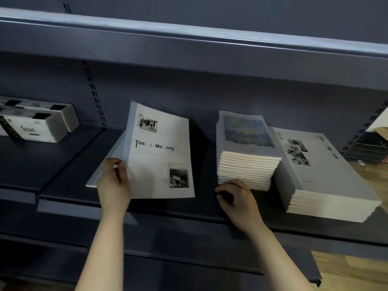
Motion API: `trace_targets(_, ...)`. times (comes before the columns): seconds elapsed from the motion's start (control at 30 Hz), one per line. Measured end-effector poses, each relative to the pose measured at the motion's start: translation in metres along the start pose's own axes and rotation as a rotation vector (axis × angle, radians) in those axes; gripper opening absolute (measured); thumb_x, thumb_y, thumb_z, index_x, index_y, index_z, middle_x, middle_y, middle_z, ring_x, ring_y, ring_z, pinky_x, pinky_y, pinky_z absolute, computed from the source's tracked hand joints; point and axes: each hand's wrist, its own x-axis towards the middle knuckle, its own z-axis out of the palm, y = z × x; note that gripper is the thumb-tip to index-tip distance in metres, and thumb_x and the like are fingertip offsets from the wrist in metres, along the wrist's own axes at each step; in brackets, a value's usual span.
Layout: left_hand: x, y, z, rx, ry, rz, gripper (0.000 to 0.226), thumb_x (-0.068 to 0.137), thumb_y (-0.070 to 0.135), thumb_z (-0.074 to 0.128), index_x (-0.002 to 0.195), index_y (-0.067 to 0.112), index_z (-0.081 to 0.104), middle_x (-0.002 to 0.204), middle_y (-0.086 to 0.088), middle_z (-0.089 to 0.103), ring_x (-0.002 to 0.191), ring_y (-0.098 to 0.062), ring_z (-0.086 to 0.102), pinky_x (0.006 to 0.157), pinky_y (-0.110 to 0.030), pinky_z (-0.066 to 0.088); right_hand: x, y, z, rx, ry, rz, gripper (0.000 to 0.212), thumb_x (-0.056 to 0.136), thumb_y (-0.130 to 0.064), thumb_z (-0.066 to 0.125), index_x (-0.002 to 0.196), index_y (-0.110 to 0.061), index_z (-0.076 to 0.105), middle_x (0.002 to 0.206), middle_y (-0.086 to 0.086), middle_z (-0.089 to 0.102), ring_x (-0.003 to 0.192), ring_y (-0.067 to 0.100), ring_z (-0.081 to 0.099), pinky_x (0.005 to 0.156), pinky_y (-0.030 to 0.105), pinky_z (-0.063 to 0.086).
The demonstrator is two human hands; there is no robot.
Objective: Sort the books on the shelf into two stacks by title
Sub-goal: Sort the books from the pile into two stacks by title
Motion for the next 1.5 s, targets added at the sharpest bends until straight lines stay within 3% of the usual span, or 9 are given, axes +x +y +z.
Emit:
trace_targets(0.17,-0.015,0.012,0.002,-0.219,0.108,-0.04,0.009,0.1,0.02,0.041,0.103,0.017,0.049,0.074,0.011,0.051,0.062,0.006,0.05,0.056,-0.007,0.036,-0.003,-0.005,-0.009,0.121,0.003,0.006,0.013,0.088,-0.02,0.065,0.1,-0.024,0.069,0.098,-0.013,0.063,0.095,-0.001,0.055,0.083,0.009,0.039)
trace_targets(0.3,-0.021,0.03,0.009,-0.352,0.107,0.003,0.012,0.1,0.016,0.039,0.095,0.023,0.047,0.074,0.019,0.052,0.063,0.009,0.047,0.061,-0.013,0.038,-0.005,-0.01,-0.018,0.282,-0.026,0.081,0.015,0.096,-0.032,0.051,0.104,-0.03,0.064,0.098,-0.016,0.066,0.092,-0.002,0.06,0.081,0.016,0.046)
trace_targets(0.47,-0.035,0.056,0.023,-0.449,0.043,0.086,0.015,0.099,0.019,0.039,0.093,0.031,0.047,0.08,0.012,0.049,0.069,0.006,0.046,0.064,-0.007,0.038,-0.009,-0.024,-0.043,0.704,0.04,0.198,0.051,0.089,-0.066,0.032,0.112,-0.031,0.06,0.104,-0.008,0.07,0.091,0.012,0.068,0.073,0.032,0.057)
trace_targets(0.73,-0.075,0.096,0.07,-0.482,-0.099,0.157,0.009,0.101,0.021,0.04,0.103,0.016,0.047,0.083,0.017,0.049,0.075,0.006,0.049,0.069,-0.006,0.038,-0.015,-0.021,-0.096,0.857,0.194,0.255,0.024,0.096,-0.008,0.051,0.118,-0.019,0.055,0.099,-0.008,0.07,0.084,0.011,0.067,0.052,0.031,0.054)
trace_targets(0.9,-0.095,0.114,0.097,-0.458,-0.201,0.163,0.017,0.098,0.036,0.037,0.107,0.023,0.045,0.085,0.031,0.054,0.079,0.008,0.053,0.066,-0.008,0.04,-0.025,0.008,-0.122,0.813,0.304,0.297,0.028,0.095,-0.004,0.052,0.118,-0.018,0.057,0.1,-0.004,0.069,0.085,0.015,0.065,0.049,0.027,0.051)
trace_targets(1.13,-0.127,0.136,0.124,-0.484,-0.381,0.119,0.015,0.099,0.022,0.042,0.108,0.028,0.052,0.097,0.022,0.059,0.089,0.012,0.056,0.074,-0.003,0.04,-0.036,0.045,-0.152,0.72,0.464,0.399,0.022,0.095,-0.005,0.051,0.11,-0.018,0.06,0.084,-0.003,0.065,0.063,0.009,0.056,0.04,0.024,0.041)
trace_targets(1.23,-0.138,0.135,0.136,-0.491,-0.448,0.063,0.02,0.101,0.023,0.039,0.1,0.029,0.058,0.086,0.013,0.065,0.076,-0.001,0.062,0.063,-0.02,0.052,-0.042,0.059,-0.163,0.744,0.5,0.426,0.018,0.095,-0.005,0.051,0.106,-0.014,0.062,0.079,0.0,0.064,0.059,0.012,0.053,0.039,0.024,0.038)
trace_targets(1.33,-0.15,0.128,0.149,-0.413,-0.545,0.015,0.018,0.101,0.024,0.04,0.103,0.033,0.055,0.083,0.005,0.066,0.063,-0.009,0.062,0.054,-0.02,0.049,-0.048,0.072,-0.176,0.755,0.527,0.456,0.018,0.095,-0.004,0.05,0.106,-0.01,0.063,0.08,0.003,0.063,0.058,0.013,0.053,0.039,0.024,0.037)
trace_targets(1.5,-0.162,0.114,0.167,-0.132,-0.58,0.171,0.016,0.098,0.023,0.045,0.109,0.029,0.054,0.084,0.011,0.063,0.076,-0.004,0.061,0.066,-0.019,0.049,-0.054,0.097,-0.2,0.71,0.548,0.498,0.017,0.094,-0.004,0.05,0.101,-0.011,0.065,0.073,-0.001,0.062,0.055,0.01,0.052,0.04,0.024,0.036)
